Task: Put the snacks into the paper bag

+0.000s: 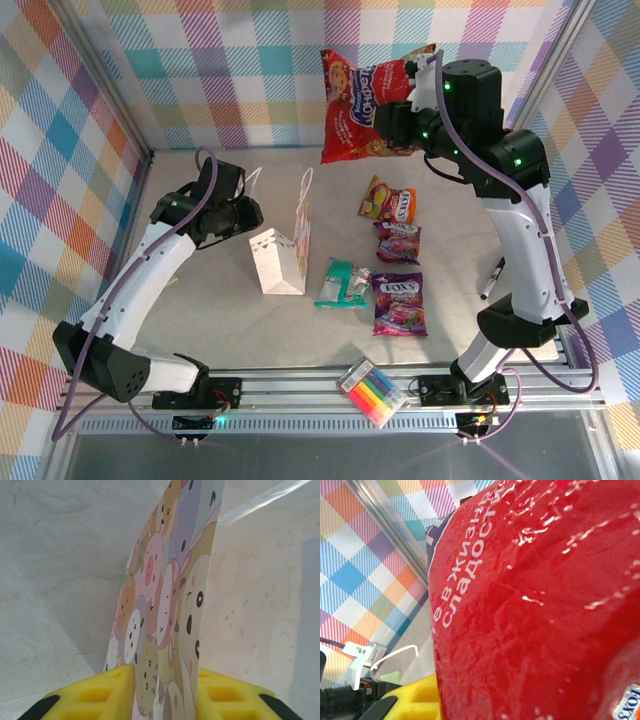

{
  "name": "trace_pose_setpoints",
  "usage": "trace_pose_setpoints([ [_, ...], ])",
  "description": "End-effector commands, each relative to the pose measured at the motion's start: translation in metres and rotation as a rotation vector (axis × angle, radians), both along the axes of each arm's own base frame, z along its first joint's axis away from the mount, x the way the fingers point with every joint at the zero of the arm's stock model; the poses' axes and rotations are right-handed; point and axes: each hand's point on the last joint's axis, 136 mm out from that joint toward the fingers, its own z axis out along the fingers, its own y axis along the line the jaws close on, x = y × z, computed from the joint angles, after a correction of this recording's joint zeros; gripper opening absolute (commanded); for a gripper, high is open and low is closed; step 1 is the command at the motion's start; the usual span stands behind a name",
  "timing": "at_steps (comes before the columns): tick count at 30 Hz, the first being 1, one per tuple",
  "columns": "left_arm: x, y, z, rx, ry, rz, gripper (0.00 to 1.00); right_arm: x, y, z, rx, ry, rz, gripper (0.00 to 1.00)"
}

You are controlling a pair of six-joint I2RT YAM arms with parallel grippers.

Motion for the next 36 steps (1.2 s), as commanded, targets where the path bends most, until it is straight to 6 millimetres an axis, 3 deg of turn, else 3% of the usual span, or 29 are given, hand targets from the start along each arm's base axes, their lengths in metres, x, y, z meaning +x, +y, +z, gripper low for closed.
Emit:
trace_pose_setpoints([
  [1,-0.008,0.001,0.034,-0.030,-0.079,-0.004,0.32,-0.026,-0.003,0.082,0.196,-0.214,0.047,0.00],
  [6,-0.007,0.008,0.042,0.005,-0.115,0.006,0.32,-0.036,0.006,0.084,0.259,-0.181,0.108,0.00],
  [13,-0.007,0.005,0.018,0.019,-0.049,-0.004,0.32,-0.054,0.015,0.096,0.344,-0.173,0.187,0.00],
  [19,-0.008,0.007,0.012,0.023,-0.044,0.003,0.31,-0.069,0.030,0.098,0.377,-0.148,0.254,0.00],
  [29,-0.009,0.001,0.014,-0.015,-0.064,-0.013,0.27,-0.071,0.058,0.080,0.384,-0.088,0.281,0.00],
  [36,-0.011,-0.003,0.018,-0.046,-0.084,-0.030,0.26,-0.056,0.068,0.060,0.348,-0.053,0.241,0.00],
])
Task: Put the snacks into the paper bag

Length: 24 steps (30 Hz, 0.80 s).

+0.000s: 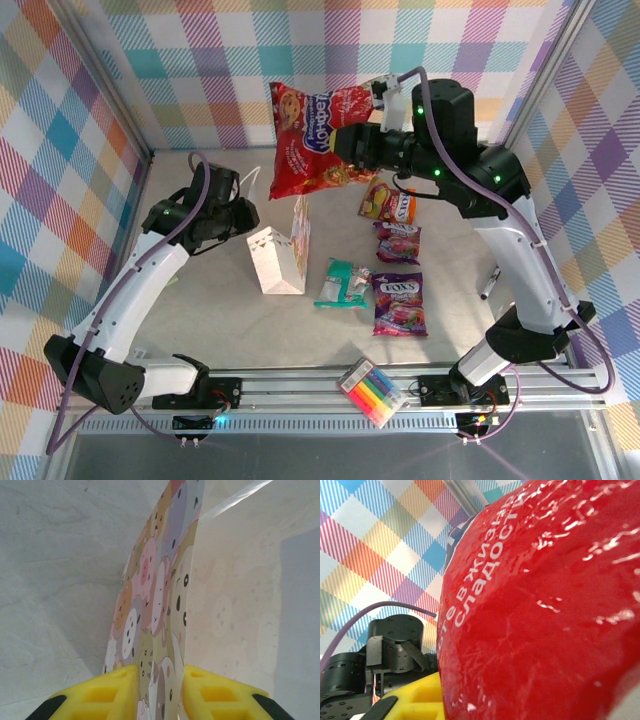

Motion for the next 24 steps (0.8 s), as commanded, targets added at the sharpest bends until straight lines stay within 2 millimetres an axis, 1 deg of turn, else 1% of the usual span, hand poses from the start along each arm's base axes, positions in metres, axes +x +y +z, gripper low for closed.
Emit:
trace_pose_setpoints([
  [1,-0.005,-0.007,0.008,-0.034,-0.031,-0.031,0.26,0.002,-0.003,0.062,0.152,-0.181,-0.027,0.00],
  [5,-0.004,-0.011,0.008,-0.055,-0.031,-0.044,0.26,0.011,0.003,0.052,0.137,-0.157,-0.034,0.00],
  [13,-0.005,-0.010,0.005,-0.051,-0.034,-0.039,0.25,0.023,0.019,0.029,0.099,-0.082,-0.016,0.00],
  [19,-0.004,-0.012,0.002,-0.058,-0.033,-0.041,0.24,0.026,0.026,0.011,0.052,-0.039,-0.008,0.00],
  [24,-0.003,-0.012,0.000,-0.062,-0.031,-0.036,0.24,0.025,0.031,-0.003,0.011,-0.009,0.012,0.00],
])
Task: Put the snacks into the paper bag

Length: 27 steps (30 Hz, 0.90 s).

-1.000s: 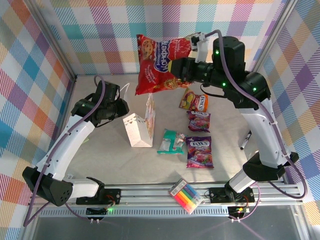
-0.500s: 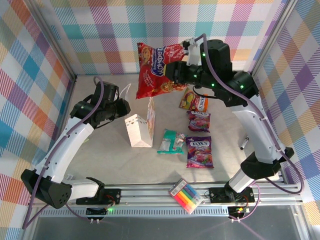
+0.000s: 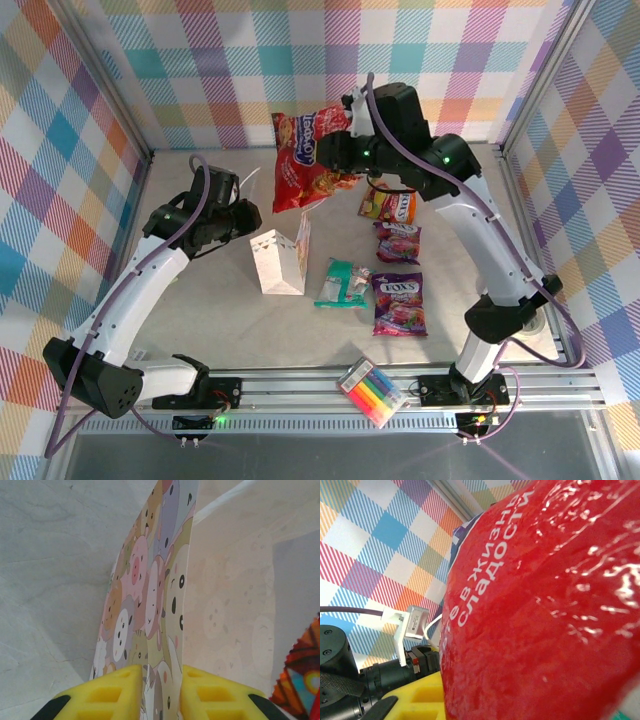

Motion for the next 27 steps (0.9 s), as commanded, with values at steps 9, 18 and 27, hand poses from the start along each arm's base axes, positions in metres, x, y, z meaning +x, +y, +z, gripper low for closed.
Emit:
trace_pose_setpoints([
  [9,-0.002,-0.003,0.004,-0.029,-0.023,0.008,0.23,-0.021,0.014,0.041,0.070,-0.100,0.110,0.00],
  [18,-0.002,0.005,0.007,-0.035,-0.041,0.068,0.25,-0.025,0.014,0.021,0.009,-0.059,0.127,0.00],
  [27,0.002,0.011,0.017,-0.068,-0.085,0.127,0.29,-0.025,0.023,0.012,0.005,-0.028,0.161,0.00],
])
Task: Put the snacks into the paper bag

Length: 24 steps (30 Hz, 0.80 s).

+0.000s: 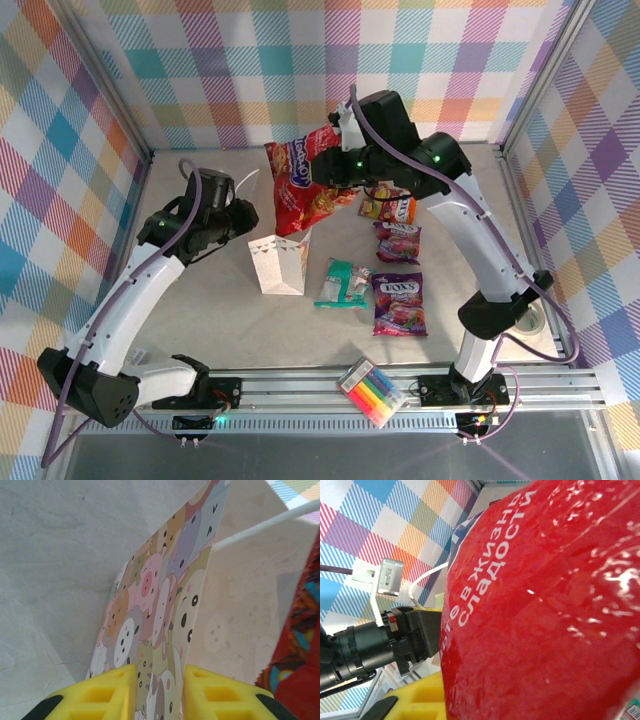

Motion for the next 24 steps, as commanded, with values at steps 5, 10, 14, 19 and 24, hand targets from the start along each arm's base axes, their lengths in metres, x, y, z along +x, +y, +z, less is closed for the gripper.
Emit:
trace_pose_setpoints([
  [5,0.008,0.006,0.002,-0.007,-0.034,0.069,0.29,-0.006,0.021,0.032,0.106,-0.071,0.085,0.00],
  [10,0.012,0.009,-0.007,0.012,-0.006,0.083,0.28,-0.008,0.024,0.030,0.104,-0.061,0.096,0.00],
  [14,0.016,0.012,-0.011,0.021,0.008,0.098,0.28,-0.008,0.022,0.031,0.095,-0.065,0.093,0.00],
  [19,0.020,0.022,-0.016,0.015,0.021,0.143,0.28,-0.010,0.023,0.024,0.078,-0.041,0.103,0.00],
  [24,0.023,0.020,-0.011,-0.037,-0.009,0.145,0.28,-0.011,0.029,0.007,0.052,0.011,0.122,0.00],
])
